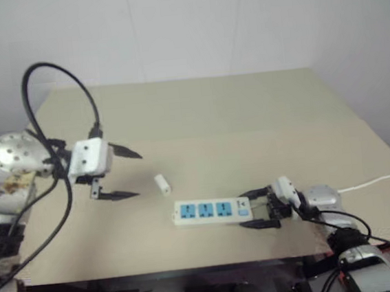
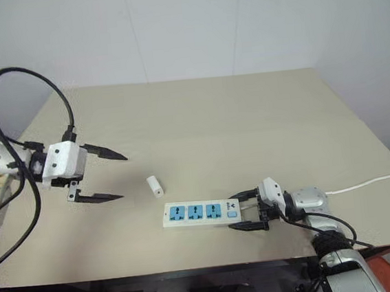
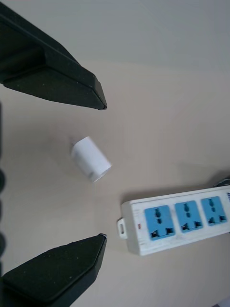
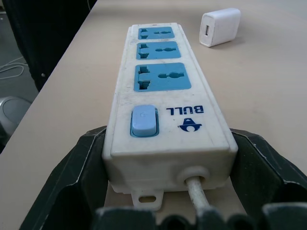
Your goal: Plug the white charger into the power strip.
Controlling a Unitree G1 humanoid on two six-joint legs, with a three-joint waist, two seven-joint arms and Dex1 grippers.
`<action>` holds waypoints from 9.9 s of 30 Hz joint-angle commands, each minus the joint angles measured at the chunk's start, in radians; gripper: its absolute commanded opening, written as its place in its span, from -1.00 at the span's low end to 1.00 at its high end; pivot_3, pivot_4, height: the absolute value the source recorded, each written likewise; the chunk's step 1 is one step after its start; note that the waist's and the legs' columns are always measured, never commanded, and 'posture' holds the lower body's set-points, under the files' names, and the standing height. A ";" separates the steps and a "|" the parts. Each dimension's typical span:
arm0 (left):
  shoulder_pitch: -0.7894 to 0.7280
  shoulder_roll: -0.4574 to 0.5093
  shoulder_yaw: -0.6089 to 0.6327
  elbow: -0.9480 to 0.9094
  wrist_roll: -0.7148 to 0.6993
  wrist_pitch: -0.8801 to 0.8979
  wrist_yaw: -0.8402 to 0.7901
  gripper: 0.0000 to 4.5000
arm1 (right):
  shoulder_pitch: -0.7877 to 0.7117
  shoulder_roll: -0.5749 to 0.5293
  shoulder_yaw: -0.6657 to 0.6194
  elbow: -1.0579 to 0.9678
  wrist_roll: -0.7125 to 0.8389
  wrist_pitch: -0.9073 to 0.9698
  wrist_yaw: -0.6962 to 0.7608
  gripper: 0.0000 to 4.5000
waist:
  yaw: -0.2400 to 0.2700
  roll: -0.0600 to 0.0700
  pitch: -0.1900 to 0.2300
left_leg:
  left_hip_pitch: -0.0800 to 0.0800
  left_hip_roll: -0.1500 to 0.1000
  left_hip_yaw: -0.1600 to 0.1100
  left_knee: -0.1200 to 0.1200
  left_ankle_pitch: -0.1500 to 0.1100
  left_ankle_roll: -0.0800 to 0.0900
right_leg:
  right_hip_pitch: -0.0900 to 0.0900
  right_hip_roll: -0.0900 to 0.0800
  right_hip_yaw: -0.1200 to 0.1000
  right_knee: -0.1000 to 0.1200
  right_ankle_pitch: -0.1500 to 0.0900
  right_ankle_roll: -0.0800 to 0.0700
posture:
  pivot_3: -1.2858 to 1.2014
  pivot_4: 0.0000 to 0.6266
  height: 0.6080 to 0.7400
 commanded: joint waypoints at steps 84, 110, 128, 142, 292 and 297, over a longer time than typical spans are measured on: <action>-0.636 -0.600 -0.824 1.009 0.853 -0.856 0.074 0.06 | -0.045 0.024 0.067 0.166 -0.131 -0.056 -0.033 0.51 | -0.023 -0.003 -0.002 | 0.000 0.000 -0.009 0.003 -0.001 0.001 | 0.002 0.002 0.003 0.001 0.000 0.001 | 0.03 -0.52 1.00; -0.537 -0.556 -0.206 0.650 -0.006 -0.171 -0.060 -0.55 | -0.084 0.029 0.063 0.215 -0.147 -0.083 -0.034 0.51 | -0.028 -0.003 -0.003 | 0.001 0.002 -0.010 0.004 -0.001 0.001 | 0.002 0.001 0.003 0.003 0.001 0.002 | 0.03 -0.52 1.00; 0.006 -0.623 -0.055 0.085 -0.191 0.468 0.316 -0.55 | -0.108 0.071 0.058 0.294 -0.193 -0.150 -0.081 0.51 | -0.049 -0.003 -0.006 | 0.033 0.002 -0.014 -0.002 0.000 -0.001 | 0.034 0.000 0.002 -0.001 0.001 0.001 | 0.03 -0.52 1.00; 0.104 -0.621 -0.118 0.138 -0.099 0.306 0.265 -0.55 | -0.106 0.080 0.060 0.310 -0.206 -0.167 -0.102 0.51 | -0.050 -0.004 -0.008 | 0.033 0.002 -0.014 -0.002 0.000 -0.002 | 0.034 -0.001 0.002 -0.002 0.001 0.001 | 0.03 -0.52 1.00; 0.412 -0.244 0.355 0.084 -0.275 0.167 0.206 1.00 | 0.080 -0.110 -0.079 -0.160 -0.017 -0.020 0.003 0.97 | 0.009 -0.004 -0.016 | -0.013 0.017 -0.014 -0.037 0.002 -0.013 | -0.020 -0.020 -0.019 -0.029 0.003 -0.018 | 0.03 -0.52 1.00; 0.499 -0.213 0.401 0.028 -0.289 0.177 0.232 1.00 | 0.184 -0.259 -0.163 -0.349 0.079 0.081 0.005 0.97 | 0.024 0.007 -0.009 | -0.030 0.016 -0.016 -0.037 0.002 -0.014 | -0.035 -0.020 -0.030 -0.033 0.004 -0.018 | 0.03 -0.52 1.00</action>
